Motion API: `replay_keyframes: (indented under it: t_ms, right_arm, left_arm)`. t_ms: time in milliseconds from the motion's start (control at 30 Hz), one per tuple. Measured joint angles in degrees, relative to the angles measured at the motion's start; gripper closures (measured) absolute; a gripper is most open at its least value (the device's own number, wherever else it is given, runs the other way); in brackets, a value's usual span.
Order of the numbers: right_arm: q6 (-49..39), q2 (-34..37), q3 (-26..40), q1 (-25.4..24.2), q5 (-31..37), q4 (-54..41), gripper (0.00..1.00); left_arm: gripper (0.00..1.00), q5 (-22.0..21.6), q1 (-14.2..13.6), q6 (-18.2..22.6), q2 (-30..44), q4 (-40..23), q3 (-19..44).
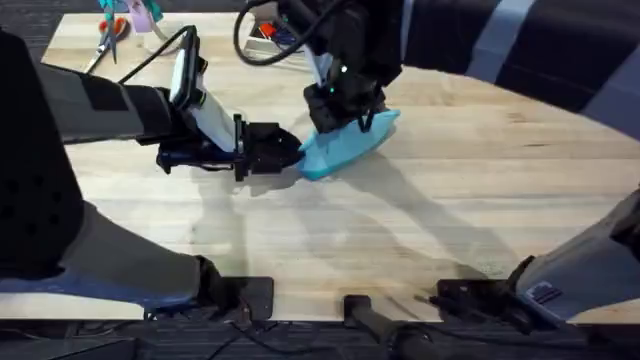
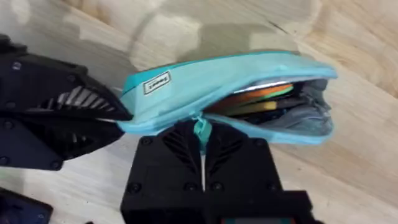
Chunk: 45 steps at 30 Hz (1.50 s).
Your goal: Unzip the bag, pick up the pens from the table one at a time and place them inside, then zip the bag closed.
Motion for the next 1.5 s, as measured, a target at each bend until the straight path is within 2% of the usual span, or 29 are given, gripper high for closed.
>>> replay_keyframes:
  t_ms: [633,1500]
  right_arm:
    - [-3.6,0.0,0.0,-8.33,-0.19,-0.13,0.97]
    - [-5.35,0.0,0.0,-16.8,-0.07,-0.09,0.97]
  left_arm:
    - [0.959,0.12,0.04,0.0,0.0,-0.18,0.0]
    - [0.959,0.1,0.0,0.0,-0.01,-0.23,0.0]
